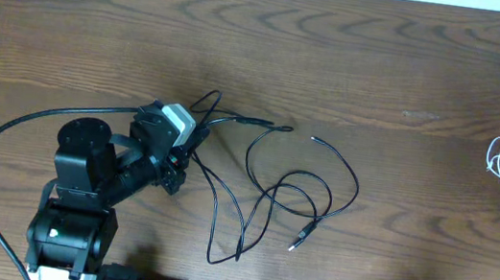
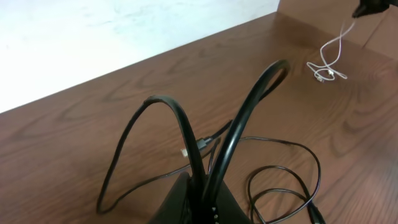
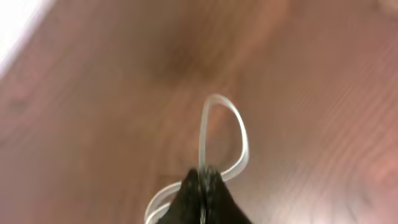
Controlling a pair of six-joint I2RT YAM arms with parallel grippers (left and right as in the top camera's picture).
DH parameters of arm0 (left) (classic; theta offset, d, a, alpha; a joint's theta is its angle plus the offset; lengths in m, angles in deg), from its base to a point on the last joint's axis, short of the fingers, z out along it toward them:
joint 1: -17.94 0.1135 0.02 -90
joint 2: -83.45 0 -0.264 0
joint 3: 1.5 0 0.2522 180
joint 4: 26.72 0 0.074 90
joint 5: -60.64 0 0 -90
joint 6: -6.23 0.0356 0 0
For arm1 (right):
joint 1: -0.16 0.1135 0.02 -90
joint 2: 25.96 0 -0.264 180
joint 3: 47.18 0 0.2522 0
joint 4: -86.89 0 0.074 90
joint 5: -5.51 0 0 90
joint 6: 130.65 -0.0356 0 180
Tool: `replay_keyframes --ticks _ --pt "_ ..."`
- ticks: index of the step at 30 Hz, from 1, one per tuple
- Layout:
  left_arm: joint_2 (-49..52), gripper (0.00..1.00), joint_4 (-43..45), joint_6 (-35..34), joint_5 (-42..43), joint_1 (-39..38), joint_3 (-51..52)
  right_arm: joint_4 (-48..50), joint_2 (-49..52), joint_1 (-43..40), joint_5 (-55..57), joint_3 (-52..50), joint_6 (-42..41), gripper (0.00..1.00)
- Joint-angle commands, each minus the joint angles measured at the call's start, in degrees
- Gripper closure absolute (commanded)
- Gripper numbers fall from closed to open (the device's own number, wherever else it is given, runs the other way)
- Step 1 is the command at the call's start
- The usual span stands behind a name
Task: Untangle cables
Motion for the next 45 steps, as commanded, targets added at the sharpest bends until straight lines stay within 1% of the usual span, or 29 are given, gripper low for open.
replay_keyframes --ticks 1,6,11,12,13,14,15,20,23,29,31,34,38,40,41,43,45 --pt "0.15 0.93 0.07 -1.03 -0.24 0.22 -0.68 -5.62 4.94 -0.31 7.28 6.03 -0.81 0.99" --pt "0.15 0.92 -0.33 -1.01 -0.24 0.24 -0.68 -13.9 13.4 -1.11 5.22 11.54 0.96 0.98" --pt "0.15 0.92 -0.76 -1.01 -0.24 0.24 -0.68 -16.46 17.38 -1.27 4.44 13.16 4.39 0.99" --pt "0.15 0.93 -0.74 -0.98 -0.24 0.24 -0.68 -16.46 17.55 -1.27 4.28 13.16 4.9 0.8" --pt "0.15 0.92 -0.74 -0.98 -0.24 0.24 -0.68 -16.17 17.59 -1.27 3.21 13.16 5.62 0.54" --pt "0.15 0.93 -0.74 -0.98 -0.24 0.24 -0.68 -15.54 17.59 -1.27 0.74 13.18 7.96 0.12" --pt "0.15 0.92 -0.74 -0.98 -0.24 0.24 -0.68 -15.26 17.57 -1.25 -1.42 13.27 9.57 0.01" --pt "0.15 0.92 -0.74 -0.98 -0.24 0.24 -0.68 -15.63 17.35 -0.94 -12.11 15.63 10.34 0.01" --pt "0.15 0.92 -0.74 -0.98 -0.24 0.24 -0.68 -16.46 16.26 -0.35 -18.84 18.73 10.29 0.01" --pt "0.15 0.92 -0.74 -0.98 -0.26 0.24 -0.68 -17.29 10.64 1.57 -31.47 25.9 9.22 0.01" --pt "0.15 0.92 -0.74 -0.98 -0.26 0.24 -0.68 -17.09 7.76 2.86 -33.11 26.88 9.22 0.01" --pt "0.15 0.92 -0.74 -0.98 -0.22 0.24 -0.68 -16.61 3.67 5.57 -32.76 26.95 8.76 0.01" --pt "0.15 0.91 -0.72 -0.96 -0.26 0.24 -0.68 -16.44 0.04 10.8 -33.38 26.93 8.57 0.01" --pt "0.15 0.76 -0.76 -0.98 -0.26 0.24 -0.68 -16.57 -0.7 14.32 -34.18 26.93 8.63 0.01" --pt "0.15 0.71 -0.76 -1.01 -0.24 0.24 -0.68 -17.2 -0.76 16.0 -34.14 26.93 8.61 0.01" --pt "0.15 0.64 -0.76 -1.01 -0.24 0.24 -0.68 -19.26 -0.72 19.58 -32.85 26.86 8.68 0.01" --pt "0.15 0.63 -0.68 -1.01 -0.24 0.24 -0.68 -21.49 -0.68 23.28 -28.83 26.34 8.92 0.01"
